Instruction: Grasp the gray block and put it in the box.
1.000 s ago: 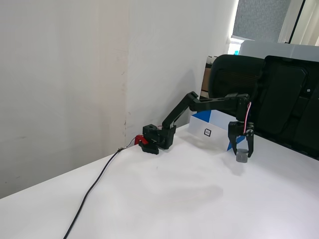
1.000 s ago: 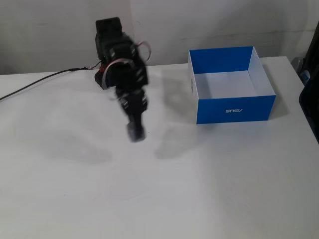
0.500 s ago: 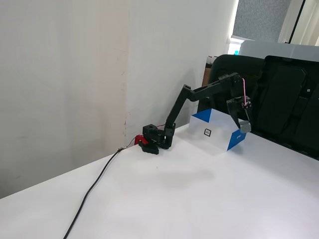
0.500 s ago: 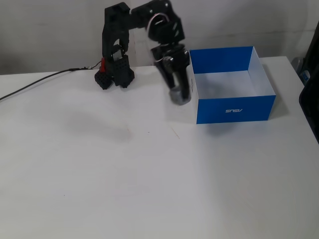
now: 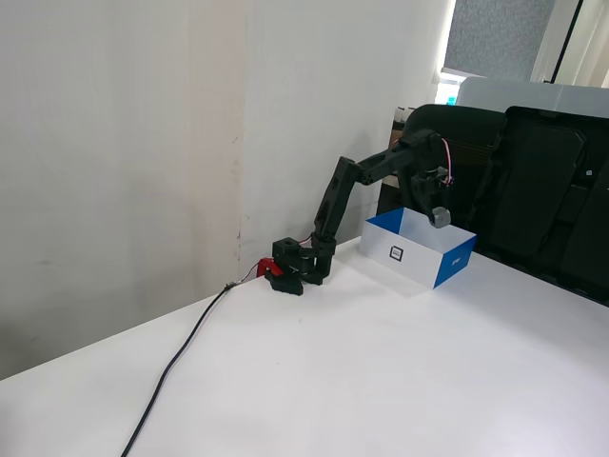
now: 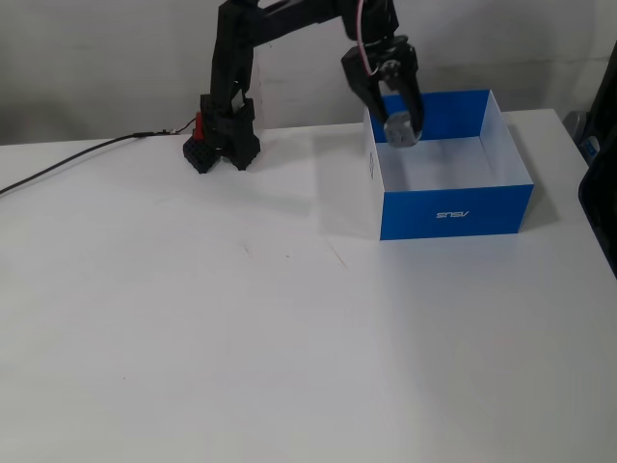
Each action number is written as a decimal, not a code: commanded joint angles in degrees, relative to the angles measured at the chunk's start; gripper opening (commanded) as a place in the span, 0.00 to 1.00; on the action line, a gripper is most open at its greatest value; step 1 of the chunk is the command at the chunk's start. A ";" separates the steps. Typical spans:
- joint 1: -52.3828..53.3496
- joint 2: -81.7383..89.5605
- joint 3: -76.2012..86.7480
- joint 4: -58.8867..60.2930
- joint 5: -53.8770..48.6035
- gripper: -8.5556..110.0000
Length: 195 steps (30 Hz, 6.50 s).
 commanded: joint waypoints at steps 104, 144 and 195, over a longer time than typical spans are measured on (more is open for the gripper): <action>-65.13 32.52 26.19 -10.55 4.13 0.07; -65.83 92.72 122.52 -46.41 3.34 0.07; -65.21 117.69 138.25 -37.00 0.70 0.09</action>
